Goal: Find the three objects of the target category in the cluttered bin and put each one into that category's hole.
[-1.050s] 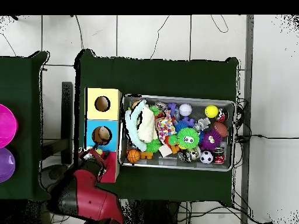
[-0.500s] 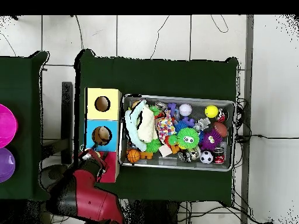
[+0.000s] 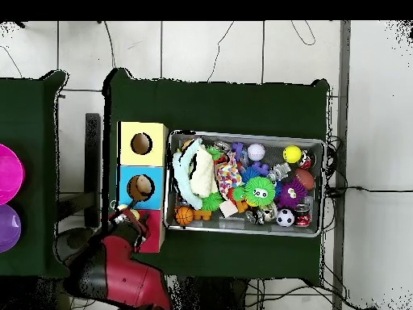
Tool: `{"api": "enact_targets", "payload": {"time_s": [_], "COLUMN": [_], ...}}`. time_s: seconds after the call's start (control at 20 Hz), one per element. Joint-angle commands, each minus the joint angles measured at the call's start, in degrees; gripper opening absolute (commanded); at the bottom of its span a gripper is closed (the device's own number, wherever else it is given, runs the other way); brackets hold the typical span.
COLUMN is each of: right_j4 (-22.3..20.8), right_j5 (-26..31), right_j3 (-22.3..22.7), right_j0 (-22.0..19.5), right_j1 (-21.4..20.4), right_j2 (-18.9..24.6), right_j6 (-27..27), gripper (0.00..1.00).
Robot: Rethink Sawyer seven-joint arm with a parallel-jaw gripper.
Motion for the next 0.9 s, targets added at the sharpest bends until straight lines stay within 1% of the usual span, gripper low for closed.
{"api": "enact_targets", "payload": {"time_s": [0.05,0.3,0.35,0.55,0.9], "right_j4": [-1.86,-3.41,-3.62,-4.48,-4.57], "right_j5": [3.97,4.33,4.49,4.27,4.38], "right_j3": [3.83,4.13,3.99,4.11,3.76], "right_j0": [-1.12,-3.23,-3.22,-3.97,-3.48], "right_j1": [-0.77,-1.39,-1.36,-1.59,-1.37], "right_j2": [-0.84,0.54,0.43,0.95,0.3], "right_j6": [6.68,6.4,6.36,6.07,6.15], "gripper": [1.0,1.0,0.0,0.0,0.0]}}
